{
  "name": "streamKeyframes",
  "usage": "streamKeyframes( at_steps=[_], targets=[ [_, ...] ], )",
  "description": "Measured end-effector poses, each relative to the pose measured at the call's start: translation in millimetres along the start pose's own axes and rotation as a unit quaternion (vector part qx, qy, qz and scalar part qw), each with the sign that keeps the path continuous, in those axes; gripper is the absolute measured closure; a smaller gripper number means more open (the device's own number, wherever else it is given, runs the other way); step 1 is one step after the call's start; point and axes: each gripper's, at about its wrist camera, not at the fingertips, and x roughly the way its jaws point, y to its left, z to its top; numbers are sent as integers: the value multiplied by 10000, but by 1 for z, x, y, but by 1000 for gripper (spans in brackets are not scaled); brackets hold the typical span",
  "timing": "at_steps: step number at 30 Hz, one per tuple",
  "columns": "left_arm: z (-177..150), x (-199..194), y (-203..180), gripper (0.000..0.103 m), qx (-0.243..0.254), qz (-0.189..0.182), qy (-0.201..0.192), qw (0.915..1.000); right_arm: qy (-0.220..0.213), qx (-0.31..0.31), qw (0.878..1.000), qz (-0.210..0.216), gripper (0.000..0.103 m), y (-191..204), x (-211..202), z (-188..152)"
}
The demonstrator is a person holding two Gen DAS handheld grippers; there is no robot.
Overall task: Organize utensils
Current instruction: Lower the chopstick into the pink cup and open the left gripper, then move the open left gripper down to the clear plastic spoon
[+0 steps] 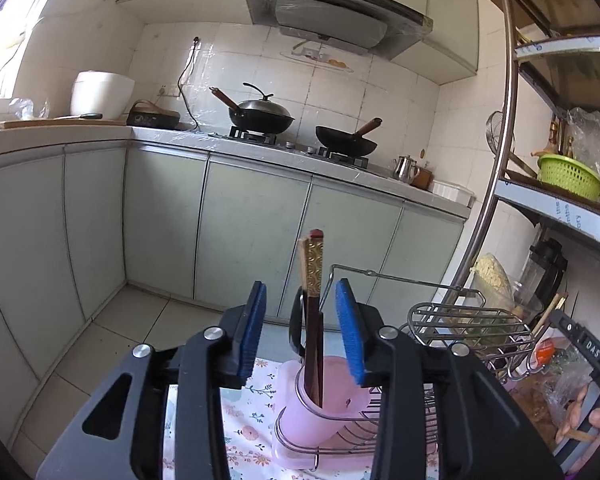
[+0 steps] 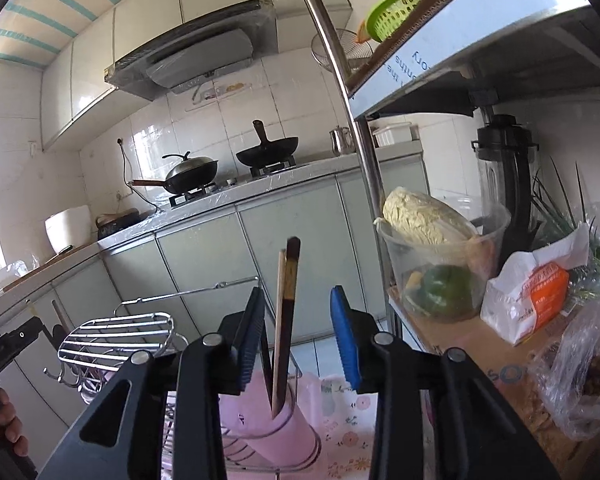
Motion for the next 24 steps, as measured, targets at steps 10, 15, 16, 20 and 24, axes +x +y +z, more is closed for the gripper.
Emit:
streamKeyframes(
  at_steps=[10,15,16,20,24],
  targets=[
    [-3,-23,4,66,-175,-86,91,9998,196,227,9995,135,69,-1,-31,-14],
    [-16,-36,0,66,-199,-186,258,9993,499,292,9980,267,69,1,-42,-34],
    [-19,-38,-1,66,-184,-200,314,9991,557,298,9976,276,69,2,-43,-37],
    [-35,-43,-7,66,-109,-268,564,9980,879,313,9950,358,69,6,-45,-55],
    [-52,-43,-12,66,-11,-313,841,9960,1137,268,9923,405,69,12,-48,-70]
  ],
)
